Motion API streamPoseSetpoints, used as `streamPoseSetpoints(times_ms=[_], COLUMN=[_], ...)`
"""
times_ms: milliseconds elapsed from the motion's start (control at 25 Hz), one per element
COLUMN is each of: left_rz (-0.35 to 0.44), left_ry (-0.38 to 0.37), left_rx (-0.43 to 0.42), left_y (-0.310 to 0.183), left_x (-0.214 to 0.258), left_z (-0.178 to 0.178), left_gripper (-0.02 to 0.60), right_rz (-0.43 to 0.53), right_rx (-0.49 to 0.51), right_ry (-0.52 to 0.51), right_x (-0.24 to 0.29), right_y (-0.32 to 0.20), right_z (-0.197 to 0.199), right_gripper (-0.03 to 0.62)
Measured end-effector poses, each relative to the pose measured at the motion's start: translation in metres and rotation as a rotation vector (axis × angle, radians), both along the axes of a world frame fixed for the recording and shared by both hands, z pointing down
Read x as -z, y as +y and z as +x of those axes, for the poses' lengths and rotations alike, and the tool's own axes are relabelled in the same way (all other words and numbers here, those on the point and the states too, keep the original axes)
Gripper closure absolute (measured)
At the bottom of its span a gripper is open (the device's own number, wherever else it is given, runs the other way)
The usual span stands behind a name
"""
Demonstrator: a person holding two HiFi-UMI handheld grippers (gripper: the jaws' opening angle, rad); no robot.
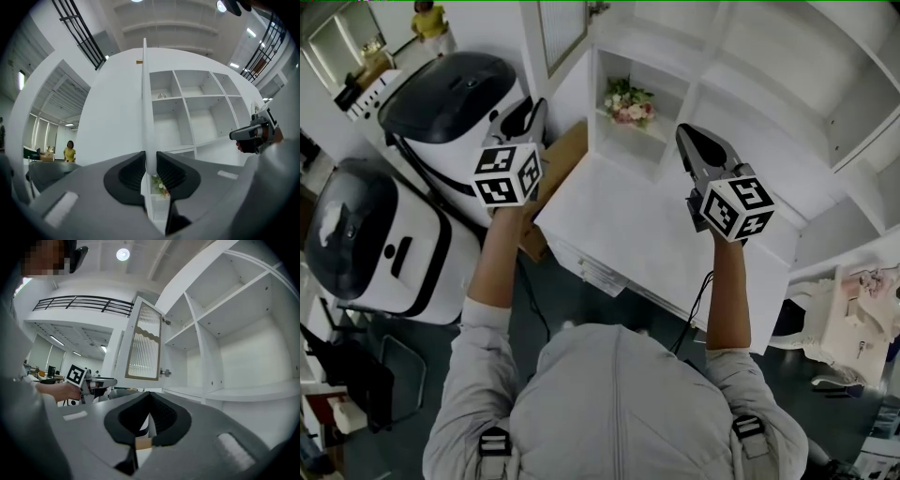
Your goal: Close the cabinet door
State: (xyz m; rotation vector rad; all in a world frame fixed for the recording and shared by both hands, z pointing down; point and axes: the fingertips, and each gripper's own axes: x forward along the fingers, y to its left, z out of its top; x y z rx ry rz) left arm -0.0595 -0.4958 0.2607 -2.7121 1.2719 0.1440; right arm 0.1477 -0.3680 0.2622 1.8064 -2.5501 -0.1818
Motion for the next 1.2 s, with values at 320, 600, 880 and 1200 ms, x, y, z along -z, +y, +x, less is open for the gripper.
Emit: streamPoseSetpoints(times_ms=[320, 600, 880, 1200], left_rz=[0.023, 0.053, 0.072, 0.039], left_ry=[0.0, -0.012, -0.089, -0.092], left_rx=[-0.063, -0.198, -0.286, -0.322], left_y=[0.021, 0.036, 0.04, 0.022], left_x=[-0.001, -0.001, -0.002, 0.001], left_z=[0.04, 0.088, 0.158, 0.231], left_gripper=[0.48, 0.456, 0.416, 0.427], right_rz=[-0.009, -0.019, -0.026, -0.034], right_rx=[-0.033, -0.089, -0.165, -0.281], right_ry=[-0.03, -0.029, -0.019, -0.007], right_x=[-0.006, -0.008, -0.01, -0.012], right_y=[0.009, 0.021, 0.039, 0.064], right_z=[0.03, 0.051, 0.072, 0.115], right_gripper=[0.592, 0.592, 0.592, 0.592])
